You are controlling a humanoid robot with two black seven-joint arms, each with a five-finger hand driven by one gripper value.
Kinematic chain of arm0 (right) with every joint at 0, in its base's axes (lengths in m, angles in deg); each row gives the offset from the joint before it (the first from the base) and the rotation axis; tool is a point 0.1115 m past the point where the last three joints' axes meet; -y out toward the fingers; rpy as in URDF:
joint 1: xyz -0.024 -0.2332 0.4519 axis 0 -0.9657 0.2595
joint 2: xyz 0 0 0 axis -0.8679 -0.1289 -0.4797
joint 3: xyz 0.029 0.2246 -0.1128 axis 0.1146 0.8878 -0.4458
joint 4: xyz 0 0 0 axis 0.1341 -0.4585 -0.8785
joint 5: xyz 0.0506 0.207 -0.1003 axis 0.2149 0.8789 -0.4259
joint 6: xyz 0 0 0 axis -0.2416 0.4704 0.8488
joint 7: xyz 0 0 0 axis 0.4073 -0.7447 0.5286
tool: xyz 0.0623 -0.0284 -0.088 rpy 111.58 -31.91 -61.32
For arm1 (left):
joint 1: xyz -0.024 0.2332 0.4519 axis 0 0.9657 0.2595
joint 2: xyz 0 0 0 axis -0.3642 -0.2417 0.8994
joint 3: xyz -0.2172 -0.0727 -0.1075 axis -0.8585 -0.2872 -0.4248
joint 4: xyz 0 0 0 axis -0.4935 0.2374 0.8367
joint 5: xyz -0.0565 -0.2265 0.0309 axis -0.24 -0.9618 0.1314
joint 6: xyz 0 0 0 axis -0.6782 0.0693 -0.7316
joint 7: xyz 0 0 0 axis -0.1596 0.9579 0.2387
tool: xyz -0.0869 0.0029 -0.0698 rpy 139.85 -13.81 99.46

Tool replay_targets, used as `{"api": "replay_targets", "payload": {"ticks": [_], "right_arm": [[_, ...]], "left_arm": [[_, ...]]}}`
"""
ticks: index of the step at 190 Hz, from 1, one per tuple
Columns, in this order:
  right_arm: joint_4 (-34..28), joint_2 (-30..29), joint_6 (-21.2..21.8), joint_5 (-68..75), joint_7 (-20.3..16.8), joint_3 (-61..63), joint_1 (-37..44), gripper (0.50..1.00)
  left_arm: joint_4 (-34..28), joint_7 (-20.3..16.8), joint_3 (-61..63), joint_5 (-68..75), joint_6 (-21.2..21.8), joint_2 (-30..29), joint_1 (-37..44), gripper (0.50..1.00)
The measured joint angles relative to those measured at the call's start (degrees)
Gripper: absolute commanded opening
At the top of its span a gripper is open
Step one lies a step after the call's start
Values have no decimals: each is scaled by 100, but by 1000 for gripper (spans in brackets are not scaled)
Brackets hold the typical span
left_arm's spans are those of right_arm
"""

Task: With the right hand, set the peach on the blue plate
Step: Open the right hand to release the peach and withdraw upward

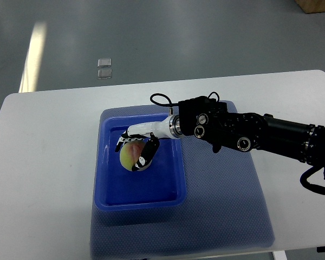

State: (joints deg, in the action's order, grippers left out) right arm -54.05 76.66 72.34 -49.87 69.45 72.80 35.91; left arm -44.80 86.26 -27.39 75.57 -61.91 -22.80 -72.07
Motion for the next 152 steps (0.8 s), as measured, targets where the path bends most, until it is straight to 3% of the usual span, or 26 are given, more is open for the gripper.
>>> {"api": "replay_targets", "payload": {"ticks": [33, 57, 98, 152], "right_arm": [[-2, 63, 60, 28, 4, 64, 70, 924], [-91, 424, 105, 120, 4, 194, 346, 924], [-141, 1254, 224, 556, 34, 1708, 547, 924], [-120, 1431, 67, 2159, 78, 4530, -1047, 924]], "left_arm": [[-2, 5, 1, 0, 0, 0, 0, 1000], [-7, 10, 2, 0, 0, 0, 0, 1000], [-4, 11, 2, 0, 0, 0, 0, 1000], [44, 191, 2, 4, 0, 0, -1, 1000]]}}
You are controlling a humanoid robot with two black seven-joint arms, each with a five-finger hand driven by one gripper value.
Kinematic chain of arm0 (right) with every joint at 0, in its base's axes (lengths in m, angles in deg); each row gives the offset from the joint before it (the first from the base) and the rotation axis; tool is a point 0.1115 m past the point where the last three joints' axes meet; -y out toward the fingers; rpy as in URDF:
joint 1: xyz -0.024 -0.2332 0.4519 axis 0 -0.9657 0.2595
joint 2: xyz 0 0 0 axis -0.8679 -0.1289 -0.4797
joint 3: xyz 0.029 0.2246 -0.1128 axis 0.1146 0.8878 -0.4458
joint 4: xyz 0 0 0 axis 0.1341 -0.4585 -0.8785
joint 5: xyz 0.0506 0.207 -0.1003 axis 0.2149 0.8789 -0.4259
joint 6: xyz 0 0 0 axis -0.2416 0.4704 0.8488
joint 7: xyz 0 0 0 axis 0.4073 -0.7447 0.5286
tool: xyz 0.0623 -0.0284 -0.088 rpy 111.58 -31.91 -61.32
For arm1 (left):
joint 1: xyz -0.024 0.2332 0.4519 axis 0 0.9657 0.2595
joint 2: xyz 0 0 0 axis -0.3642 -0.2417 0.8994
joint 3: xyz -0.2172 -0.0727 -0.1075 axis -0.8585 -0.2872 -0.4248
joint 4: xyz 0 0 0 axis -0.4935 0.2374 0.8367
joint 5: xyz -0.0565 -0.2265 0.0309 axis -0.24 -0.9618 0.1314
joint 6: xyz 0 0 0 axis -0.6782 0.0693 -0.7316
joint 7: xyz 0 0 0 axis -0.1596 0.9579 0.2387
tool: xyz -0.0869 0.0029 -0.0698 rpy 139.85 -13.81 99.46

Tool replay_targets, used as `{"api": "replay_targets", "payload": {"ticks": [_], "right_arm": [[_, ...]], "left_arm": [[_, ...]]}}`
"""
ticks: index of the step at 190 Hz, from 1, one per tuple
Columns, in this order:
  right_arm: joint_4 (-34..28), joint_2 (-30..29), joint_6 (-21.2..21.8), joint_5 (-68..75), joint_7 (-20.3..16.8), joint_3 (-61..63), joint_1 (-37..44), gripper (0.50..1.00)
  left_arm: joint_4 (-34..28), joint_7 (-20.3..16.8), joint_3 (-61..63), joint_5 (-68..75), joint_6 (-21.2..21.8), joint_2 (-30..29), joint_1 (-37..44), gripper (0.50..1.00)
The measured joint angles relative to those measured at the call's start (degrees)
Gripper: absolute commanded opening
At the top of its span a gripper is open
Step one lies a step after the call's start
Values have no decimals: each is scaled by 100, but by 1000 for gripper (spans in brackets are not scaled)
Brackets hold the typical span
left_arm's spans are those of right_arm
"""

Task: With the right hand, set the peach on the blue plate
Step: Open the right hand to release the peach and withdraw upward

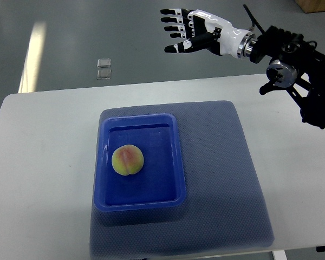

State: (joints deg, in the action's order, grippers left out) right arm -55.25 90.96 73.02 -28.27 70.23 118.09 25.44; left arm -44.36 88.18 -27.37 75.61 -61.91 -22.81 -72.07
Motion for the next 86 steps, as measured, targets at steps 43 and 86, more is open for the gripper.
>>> {"api": "replay_targets", "payload": {"ticks": [43, 86], "right_arm": [[262, -709, -347, 1867, 703, 1842, -1380, 924], [789, -971, -383, 2853, 947, 1999, -1868, 926]], "left_arm": [[52, 56, -1, 1, 0, 0, -2, 1000], [69, 56, -2, -4, 0, 0, -2, 1000]]}}
